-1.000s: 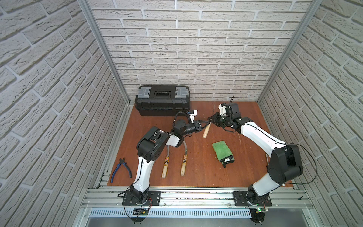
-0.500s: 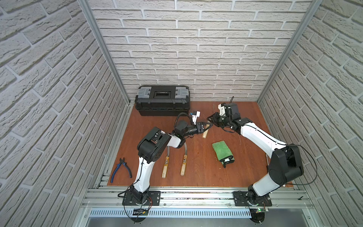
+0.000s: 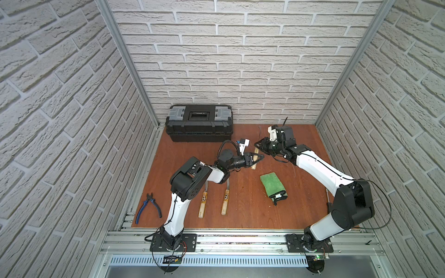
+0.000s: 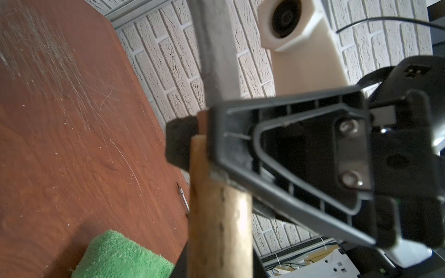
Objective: Wipe small sickles with rags
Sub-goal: Adjust the small sickle, then pick up the rag from the center of the board.
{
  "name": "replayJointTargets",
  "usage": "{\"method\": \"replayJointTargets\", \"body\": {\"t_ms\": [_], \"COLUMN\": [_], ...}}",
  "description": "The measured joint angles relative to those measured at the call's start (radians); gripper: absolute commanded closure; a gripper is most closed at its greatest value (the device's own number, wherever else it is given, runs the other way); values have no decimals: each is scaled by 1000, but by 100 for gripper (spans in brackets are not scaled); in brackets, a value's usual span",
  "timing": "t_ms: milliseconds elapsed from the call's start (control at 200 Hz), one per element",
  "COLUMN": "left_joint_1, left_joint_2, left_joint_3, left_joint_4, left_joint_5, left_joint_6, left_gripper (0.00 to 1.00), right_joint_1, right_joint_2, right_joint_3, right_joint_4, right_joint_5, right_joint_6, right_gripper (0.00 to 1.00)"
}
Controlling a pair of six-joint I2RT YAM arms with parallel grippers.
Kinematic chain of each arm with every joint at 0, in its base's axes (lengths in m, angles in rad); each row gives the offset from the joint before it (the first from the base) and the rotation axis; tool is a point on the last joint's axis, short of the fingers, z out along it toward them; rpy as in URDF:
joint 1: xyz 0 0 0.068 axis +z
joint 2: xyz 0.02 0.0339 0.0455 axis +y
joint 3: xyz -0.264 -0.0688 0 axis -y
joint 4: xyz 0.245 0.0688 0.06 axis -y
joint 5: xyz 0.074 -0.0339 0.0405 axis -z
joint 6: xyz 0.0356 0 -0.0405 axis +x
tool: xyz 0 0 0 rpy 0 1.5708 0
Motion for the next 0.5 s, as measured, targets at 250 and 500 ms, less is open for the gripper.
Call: {"method": "replayJointTargets", "body": {"t_ms": [250,500], "left_joint_1": [0,44], "left_joint_2": [0,-9], "left_joint_3": [-15,-105], "left_joint_4": [13,14], "left_joint_5": [-4,-32], "left_joint_6": [9,30], "left_gripper": [100,100], "right_joint_1": [0,-2], "right_joint_2": [-20,-103], "right_joint_3": [6,115], "right_joint_4": [-65,-375], "right_joint_5": [6,41], "right_joint_6": [-45,-244], "right_gripper": [63,34]}}
